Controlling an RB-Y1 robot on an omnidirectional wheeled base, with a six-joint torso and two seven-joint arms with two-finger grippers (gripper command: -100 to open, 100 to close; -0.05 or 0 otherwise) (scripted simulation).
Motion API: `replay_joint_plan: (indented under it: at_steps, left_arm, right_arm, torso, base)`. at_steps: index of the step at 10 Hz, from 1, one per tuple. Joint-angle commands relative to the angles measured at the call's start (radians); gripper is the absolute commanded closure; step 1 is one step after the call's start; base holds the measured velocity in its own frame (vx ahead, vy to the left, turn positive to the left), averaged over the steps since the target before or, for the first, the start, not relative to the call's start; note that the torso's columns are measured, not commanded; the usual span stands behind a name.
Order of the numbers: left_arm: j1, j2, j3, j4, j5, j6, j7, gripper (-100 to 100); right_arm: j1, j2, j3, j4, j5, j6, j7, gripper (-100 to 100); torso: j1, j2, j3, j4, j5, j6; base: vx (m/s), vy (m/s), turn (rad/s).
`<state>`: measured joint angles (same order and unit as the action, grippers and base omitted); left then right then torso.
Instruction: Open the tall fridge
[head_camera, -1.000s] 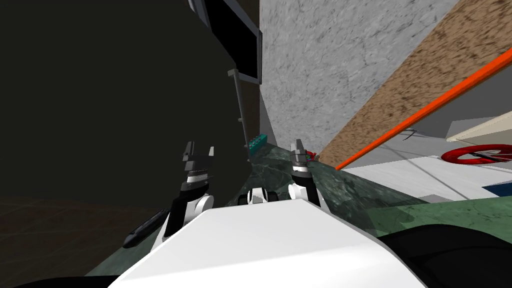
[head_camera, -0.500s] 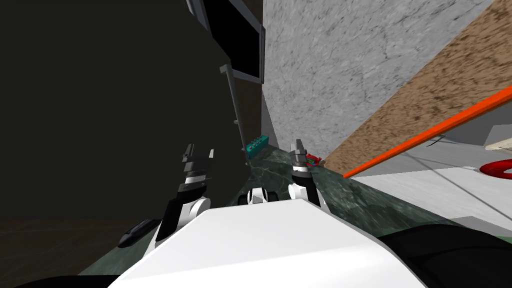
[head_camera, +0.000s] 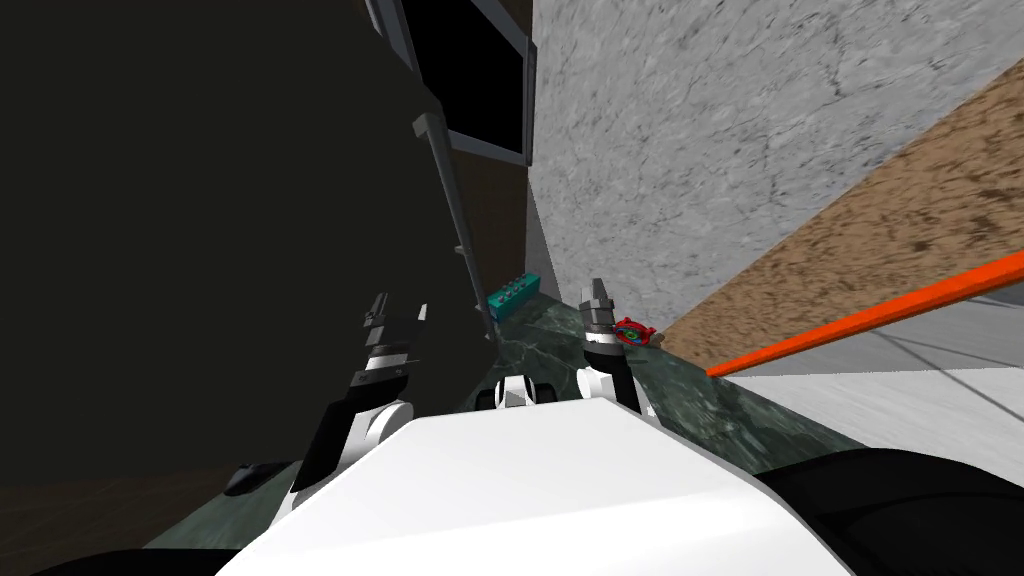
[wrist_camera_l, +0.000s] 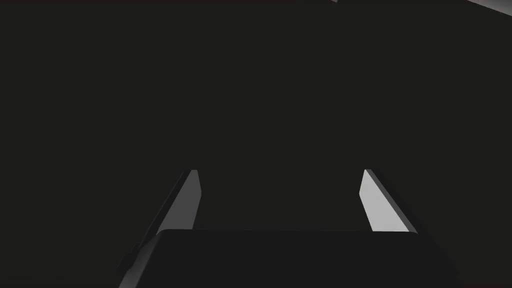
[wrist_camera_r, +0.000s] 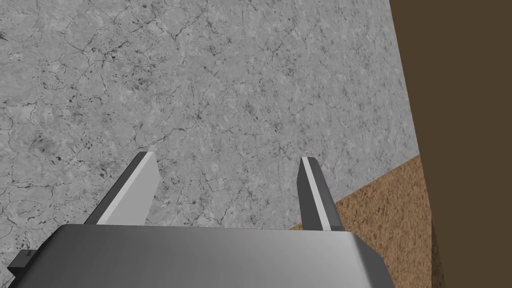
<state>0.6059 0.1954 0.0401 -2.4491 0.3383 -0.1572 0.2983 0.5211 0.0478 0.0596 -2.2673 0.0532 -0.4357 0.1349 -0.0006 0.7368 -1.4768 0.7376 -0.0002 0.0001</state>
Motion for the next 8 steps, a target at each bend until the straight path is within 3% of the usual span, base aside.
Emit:
replay_joint_plan:
  at_steps: [1,8]
  left_arm:
    - [0.021,-0.003,0.013,-0.004,0.050,0.045,0.025,-100]
    - [0.078,-0.043,0.058,-0.016,0.190,0.172,0.095,-100]
  right_arm:
    - [0.000,0.000,0.000,0.000,0.000,0.000,0.000,0]
    - [0.000,0.000,0.000,0.000,0.000,0.000,0.000,0]
  torso:
    - [0.000,0.002,0.001,0.000,0.000,0.000]
    - [0.003,0.000,0.000,0.000,0.001,0.000]
  base:
    - [0.132,-0.164,0.109]
    - [0.137,-0.158,0.112]
